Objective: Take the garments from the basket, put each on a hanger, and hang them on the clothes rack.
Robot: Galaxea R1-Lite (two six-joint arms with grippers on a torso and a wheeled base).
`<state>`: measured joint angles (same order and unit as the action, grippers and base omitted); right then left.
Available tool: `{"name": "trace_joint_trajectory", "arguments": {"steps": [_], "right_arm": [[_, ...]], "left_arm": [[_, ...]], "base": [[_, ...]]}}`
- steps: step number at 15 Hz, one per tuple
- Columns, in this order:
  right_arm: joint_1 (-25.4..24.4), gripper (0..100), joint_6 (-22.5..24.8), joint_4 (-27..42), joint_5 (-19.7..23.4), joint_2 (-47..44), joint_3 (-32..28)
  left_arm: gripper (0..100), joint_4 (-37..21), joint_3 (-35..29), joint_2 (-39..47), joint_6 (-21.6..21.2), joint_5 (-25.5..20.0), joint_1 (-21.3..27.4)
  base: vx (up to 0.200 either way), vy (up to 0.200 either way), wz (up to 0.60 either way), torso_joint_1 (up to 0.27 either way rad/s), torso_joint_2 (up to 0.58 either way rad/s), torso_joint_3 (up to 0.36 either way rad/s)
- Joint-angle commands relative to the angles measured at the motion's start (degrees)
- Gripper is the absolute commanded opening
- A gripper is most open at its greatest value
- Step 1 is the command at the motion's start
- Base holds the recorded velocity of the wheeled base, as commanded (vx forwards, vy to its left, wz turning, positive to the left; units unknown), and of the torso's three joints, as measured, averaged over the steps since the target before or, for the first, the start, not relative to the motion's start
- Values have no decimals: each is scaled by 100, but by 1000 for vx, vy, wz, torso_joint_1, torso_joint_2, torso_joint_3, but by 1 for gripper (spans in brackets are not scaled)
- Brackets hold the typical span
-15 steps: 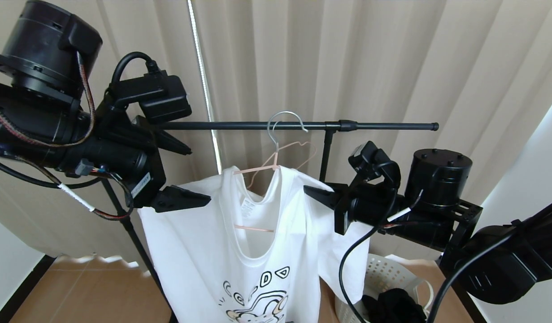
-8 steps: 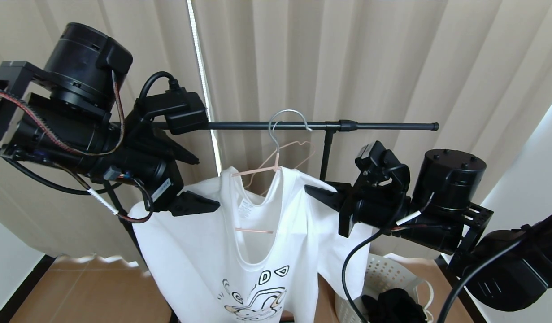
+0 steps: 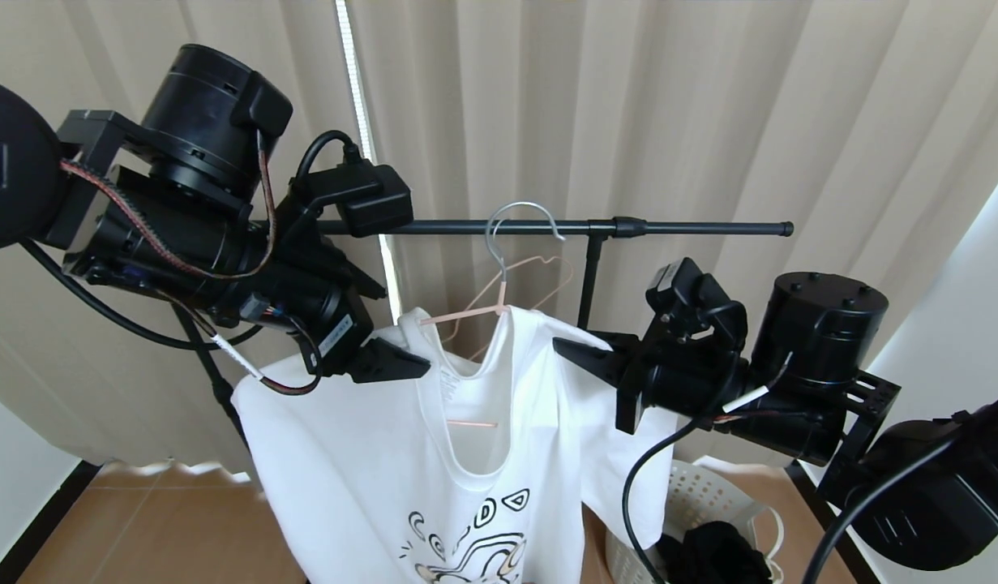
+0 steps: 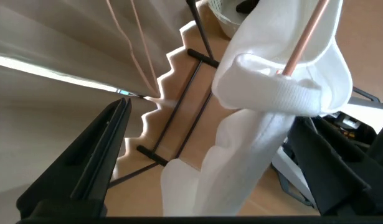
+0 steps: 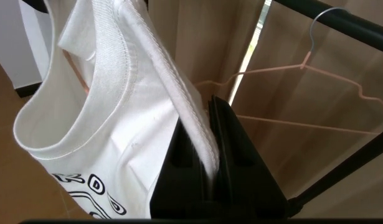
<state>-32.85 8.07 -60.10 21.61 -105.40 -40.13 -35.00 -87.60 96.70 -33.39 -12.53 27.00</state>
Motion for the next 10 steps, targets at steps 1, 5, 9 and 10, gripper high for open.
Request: {"name": "trace_joint_trajectory", "arguments": {"steps": [1,5,9,10], "right_arm": [[-2,0,2,-2,1,37,23],[-2,0,19,-2,1,107,32],[-2,0,19,-2,1,160,32],[-2,0,19,-2,1,160,40]], "left_arm": [[100,2,15,60,8,-4,60],[100,2,129,86,-18,-12,60],[100,2,217,77,-27,-21,60],[100,11,235,86,-27,-21,60]], "base": [[0,0,0,0,0,0],[0,0,0,0,0,0],[0,0,0,0,0,0],[0,0,0,0,0,0]]}}
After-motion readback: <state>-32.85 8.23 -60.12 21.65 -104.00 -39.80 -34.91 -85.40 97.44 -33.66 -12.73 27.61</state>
